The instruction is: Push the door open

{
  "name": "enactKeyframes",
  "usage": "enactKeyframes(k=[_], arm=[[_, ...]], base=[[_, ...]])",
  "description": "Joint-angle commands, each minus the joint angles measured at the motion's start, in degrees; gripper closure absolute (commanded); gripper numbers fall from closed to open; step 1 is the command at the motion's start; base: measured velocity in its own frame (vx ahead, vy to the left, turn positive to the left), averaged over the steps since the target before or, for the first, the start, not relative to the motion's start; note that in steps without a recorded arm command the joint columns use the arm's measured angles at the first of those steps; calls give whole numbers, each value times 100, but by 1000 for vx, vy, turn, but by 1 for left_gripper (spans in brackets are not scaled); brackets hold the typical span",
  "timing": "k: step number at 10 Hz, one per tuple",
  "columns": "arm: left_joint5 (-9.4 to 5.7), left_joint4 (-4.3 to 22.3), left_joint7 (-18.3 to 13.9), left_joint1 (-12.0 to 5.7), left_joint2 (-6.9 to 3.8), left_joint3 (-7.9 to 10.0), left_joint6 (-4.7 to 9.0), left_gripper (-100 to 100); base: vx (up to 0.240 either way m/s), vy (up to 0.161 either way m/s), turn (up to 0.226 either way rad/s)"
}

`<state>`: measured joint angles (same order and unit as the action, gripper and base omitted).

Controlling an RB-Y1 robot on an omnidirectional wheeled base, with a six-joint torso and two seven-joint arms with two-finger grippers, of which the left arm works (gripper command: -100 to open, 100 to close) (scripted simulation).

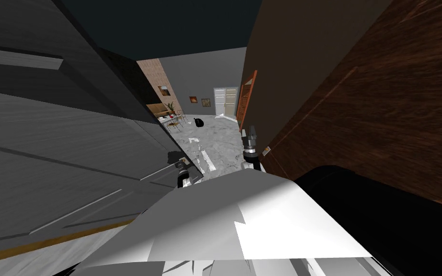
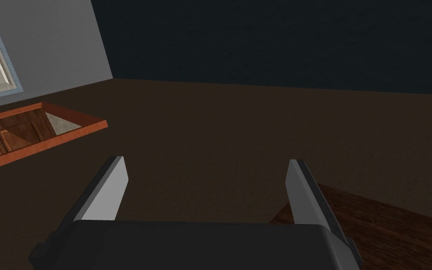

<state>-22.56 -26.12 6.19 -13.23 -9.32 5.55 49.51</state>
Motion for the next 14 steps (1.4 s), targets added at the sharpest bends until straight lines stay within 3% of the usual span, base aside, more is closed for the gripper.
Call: enactKeyframes(k=[1, 7, 14], arm=[[-61, -8, 32, -13, -44, 86, 21, 100], [-202, -112, 115, 55, -97, 255, 8, 100], [-515, 23, 283, 95, -200, 615, 78, 100]], base=[[201, -30, 37], [141, -10, 31], [169, -9, 35]])
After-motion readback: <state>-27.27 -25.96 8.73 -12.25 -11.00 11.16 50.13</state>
